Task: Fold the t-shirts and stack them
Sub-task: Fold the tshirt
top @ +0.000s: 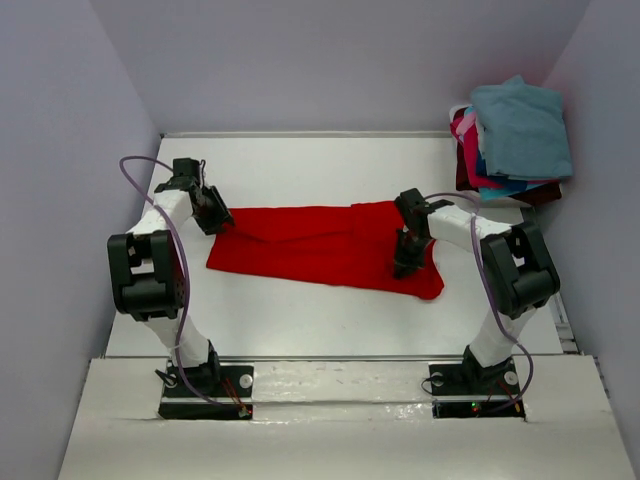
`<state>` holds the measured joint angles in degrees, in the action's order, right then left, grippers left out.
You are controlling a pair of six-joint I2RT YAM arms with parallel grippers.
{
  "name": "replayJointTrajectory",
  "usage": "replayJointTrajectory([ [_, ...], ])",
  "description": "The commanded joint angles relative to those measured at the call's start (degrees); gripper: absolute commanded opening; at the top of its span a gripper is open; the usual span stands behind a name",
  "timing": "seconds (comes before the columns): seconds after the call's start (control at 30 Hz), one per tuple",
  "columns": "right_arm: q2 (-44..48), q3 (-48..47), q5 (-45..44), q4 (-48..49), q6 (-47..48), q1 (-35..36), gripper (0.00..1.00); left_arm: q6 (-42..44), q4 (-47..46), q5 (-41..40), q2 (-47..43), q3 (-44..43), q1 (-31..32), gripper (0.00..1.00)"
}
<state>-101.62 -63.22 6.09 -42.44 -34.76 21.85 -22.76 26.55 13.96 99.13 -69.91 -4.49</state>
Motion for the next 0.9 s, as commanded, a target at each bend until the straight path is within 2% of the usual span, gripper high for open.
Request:
replayJointTrajectory([
  [0.0, -1.82, 0.82, -0.02, 2.27, -0.13, 0.57, 0.18, 0.53, 1.32, -1.38, 0.27, -1.9, 0.27, 0.48],
  [0.37, -2.26, -0.24, 0.07, 2.0, 0.13, 0.57, 0.17, 0.18, 2.11, -4.02, 3.61, -2.95, 0.27, 0.48],
  [0.63, -2.09, 0.2, -0.28, 2.18, 0.13, 0.57, 0.17, 0.0, 2.55, -5.08, 5.46, -5.59, 0.27, 0.44],
  [0.73, -1.82, 0.55, -0.37, 2.18, 0.13, 0.57, 0.17, -0.17, 2.2, -5.52, 5.11, -6.46, 0.27, 0.52],
  [0.87, -2.0, 0.64, -0.11, 2.44, 0.05, 0.57, 0.17, -0.35, 2.54, -5.96, 5.63, -7.52, 0.27, 0.55],
])
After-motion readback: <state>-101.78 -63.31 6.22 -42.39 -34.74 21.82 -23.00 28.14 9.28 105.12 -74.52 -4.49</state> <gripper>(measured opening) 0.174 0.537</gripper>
